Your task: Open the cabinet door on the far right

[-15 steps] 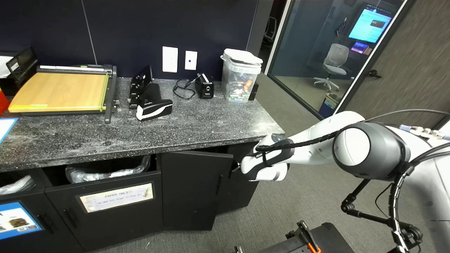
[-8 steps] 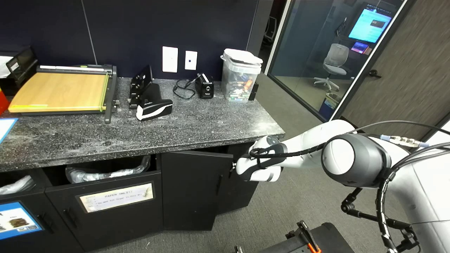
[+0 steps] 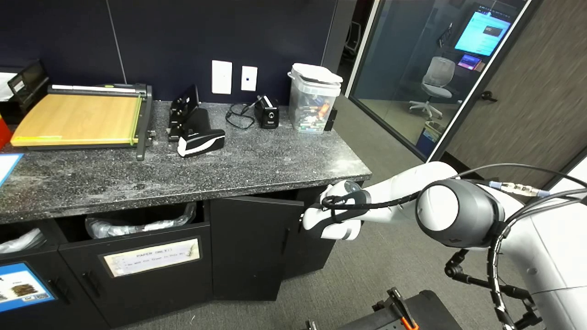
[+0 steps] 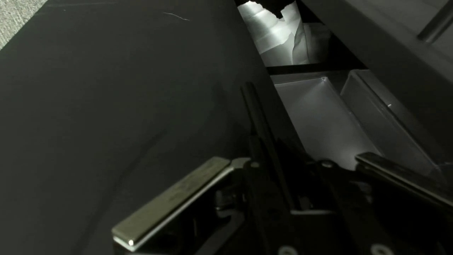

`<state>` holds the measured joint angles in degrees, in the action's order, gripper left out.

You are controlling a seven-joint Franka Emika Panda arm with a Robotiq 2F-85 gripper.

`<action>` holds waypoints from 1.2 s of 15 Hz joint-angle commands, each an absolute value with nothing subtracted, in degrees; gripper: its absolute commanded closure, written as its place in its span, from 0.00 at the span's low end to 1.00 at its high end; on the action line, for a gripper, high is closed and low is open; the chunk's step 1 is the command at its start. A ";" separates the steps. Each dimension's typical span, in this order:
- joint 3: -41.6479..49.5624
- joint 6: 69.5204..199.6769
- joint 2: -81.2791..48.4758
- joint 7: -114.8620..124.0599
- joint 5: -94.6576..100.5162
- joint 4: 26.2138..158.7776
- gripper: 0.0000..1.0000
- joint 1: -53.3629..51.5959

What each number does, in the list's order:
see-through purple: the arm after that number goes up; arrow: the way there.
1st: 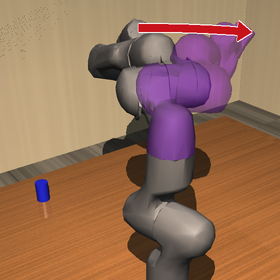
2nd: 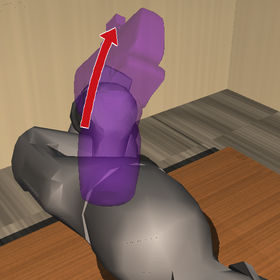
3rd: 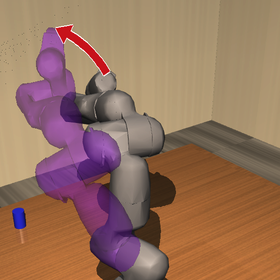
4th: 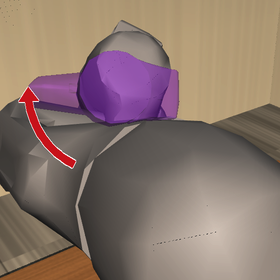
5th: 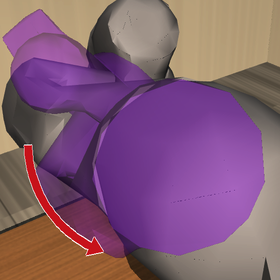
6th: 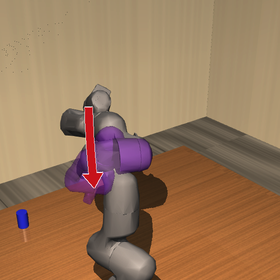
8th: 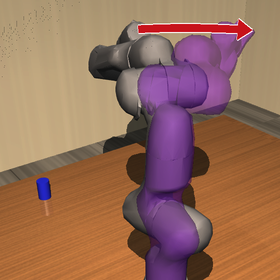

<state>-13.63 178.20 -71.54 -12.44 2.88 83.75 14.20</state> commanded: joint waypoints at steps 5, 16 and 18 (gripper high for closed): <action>-14.08 174.01 -63.46 -14.61 4.15 94.78 0.96 18.98; -0.54 156.94 -51.40 -16.50 4.35 106.75 0.96 17.34; 4.81 149.97 -50.36 -16.80 5.40 104.53 0.96 17.45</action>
